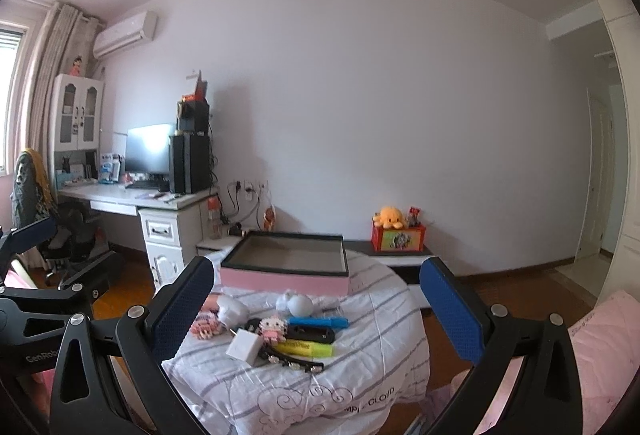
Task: Organize rigid objects
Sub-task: 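Grasp the white plug charger with the left tool while the right tool grasps the white round-headed figure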
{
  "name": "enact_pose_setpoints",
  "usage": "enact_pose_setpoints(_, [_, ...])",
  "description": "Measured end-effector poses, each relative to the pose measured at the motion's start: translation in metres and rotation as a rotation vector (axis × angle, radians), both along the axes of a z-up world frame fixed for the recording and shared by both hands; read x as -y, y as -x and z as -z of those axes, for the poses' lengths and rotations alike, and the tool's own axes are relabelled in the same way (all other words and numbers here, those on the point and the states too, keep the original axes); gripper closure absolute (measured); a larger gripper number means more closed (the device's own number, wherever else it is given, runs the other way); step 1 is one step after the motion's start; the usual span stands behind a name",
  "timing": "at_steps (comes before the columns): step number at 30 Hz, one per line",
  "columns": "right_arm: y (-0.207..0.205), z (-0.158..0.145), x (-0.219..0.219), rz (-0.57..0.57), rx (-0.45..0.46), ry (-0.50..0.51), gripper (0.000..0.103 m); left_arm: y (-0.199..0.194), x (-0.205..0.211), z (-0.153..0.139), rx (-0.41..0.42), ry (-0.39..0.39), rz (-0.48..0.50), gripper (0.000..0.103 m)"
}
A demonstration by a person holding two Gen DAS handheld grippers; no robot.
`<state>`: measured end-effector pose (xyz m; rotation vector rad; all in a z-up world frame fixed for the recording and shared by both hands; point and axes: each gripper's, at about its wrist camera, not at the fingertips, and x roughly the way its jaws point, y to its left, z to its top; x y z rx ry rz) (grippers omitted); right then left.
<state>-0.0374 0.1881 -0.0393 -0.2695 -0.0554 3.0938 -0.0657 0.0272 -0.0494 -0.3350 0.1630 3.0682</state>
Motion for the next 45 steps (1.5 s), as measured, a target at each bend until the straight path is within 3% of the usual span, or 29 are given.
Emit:
enact_pose_setpoints(7, [0.043,0.043,-0.018,0.0,0.114,0.029,0.0,0.051,-0.007,0.045,0.143,-0.005,0.019,0.0])
enact_pose_setpoints(17, [0.112,0.117,-0.048,0.01,0.327,0.075,0.0,0.132,-0.034,0.131,0.385,0.004,0.089,0.0])
enact_pose_setpoints(29, [0.149,0.156,-0.06,-0.044,0.421,0.115,0.0,0.183,-0.056,0.173,0.493,0.034,0.124,0.003])
enact_pose_setpoints(33, [0.155,0.159,-0.06,-0.06,0.422,0.124,0.0,0.184,-0.056,0.176,0.486,0.058,0.139,0.024])
enact_pose_setpoints(35, [0.16,0.159,-0.061,-0.064,0.42,0.128,0.0,0.184,-0.054,0.175,0.48,0.057,0.149,0.039])
enact_pose_setpoints(37, [0.162,0.157,-0.06,-0.072,0.413,0.131,0.0,0.186,-0.049,0.174,0.487,0.038,0.159,0.061])
enact_pose_setpoints(45, [0.182,0.151,-0.04,-0.123,0.419,0.096,0.0,0.184,-0.036,0.167,0.485,0.019,0.186,0.062])
